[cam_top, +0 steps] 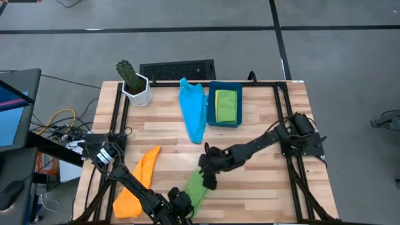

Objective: Fold microfiber towels
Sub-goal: Put the green towel into the blue bin

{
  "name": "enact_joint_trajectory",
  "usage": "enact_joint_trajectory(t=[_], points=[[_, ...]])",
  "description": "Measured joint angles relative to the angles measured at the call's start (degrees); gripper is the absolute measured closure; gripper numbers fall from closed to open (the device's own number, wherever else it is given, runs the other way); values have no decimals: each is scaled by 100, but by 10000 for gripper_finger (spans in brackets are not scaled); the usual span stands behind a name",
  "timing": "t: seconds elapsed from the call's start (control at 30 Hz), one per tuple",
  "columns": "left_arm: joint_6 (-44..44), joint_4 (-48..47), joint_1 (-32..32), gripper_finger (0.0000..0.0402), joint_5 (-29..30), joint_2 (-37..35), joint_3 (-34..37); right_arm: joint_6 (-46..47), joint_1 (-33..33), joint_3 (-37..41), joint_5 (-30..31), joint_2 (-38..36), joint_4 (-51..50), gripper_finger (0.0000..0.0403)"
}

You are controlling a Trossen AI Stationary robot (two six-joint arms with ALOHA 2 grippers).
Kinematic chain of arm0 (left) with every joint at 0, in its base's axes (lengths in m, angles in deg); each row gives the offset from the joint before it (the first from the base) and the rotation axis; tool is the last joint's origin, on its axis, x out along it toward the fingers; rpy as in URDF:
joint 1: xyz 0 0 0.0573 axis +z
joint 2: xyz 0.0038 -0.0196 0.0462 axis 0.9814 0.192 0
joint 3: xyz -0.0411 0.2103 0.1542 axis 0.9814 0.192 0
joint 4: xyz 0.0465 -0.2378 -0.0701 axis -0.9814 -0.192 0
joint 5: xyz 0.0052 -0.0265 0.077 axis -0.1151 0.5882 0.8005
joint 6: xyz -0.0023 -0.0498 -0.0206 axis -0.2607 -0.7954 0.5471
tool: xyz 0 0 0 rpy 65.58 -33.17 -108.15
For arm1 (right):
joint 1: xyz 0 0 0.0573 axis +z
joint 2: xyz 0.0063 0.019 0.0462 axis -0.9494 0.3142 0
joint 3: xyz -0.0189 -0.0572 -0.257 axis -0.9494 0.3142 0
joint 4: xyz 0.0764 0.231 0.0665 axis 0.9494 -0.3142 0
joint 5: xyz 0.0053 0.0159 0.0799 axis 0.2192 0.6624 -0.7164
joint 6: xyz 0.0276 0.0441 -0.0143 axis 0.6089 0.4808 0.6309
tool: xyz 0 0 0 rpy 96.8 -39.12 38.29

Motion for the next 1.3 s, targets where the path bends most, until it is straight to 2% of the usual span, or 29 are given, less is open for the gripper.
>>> enact_joint_trajectory(t=[0.1,0.33,0.5,0.6,0.67,0.8,0.9,0.97,1.3], points=[[-3,-9,0,401,2,4,0,46,-2,38,60,109,-185,115],[-7,-66,27,401,7,9,-2,267,80,-47,56,624,272,114],[-10,-99,48,401,32,11,0,532,136,-105,84,817,-65,122],[-19,-146,59,401,28,11,0,566,147,-118,164,924,-118,153],[-18,-160,73,401,24,11,0,528,147,-118,158,907,-161,190],[-25,-389,115,401,26,-61,7,504,134,-104,58,903,-146,294],[-105,-896,165,401,30,-221,21,337,62,-176,-231,899,-189,373],[-95,-1205,207,401,37,-355,36,309,0,-227,-408,900,-247,386],[406,-2446,402,401,135,-1556,35,-301,-684,-284,-838,517,-886,392]])
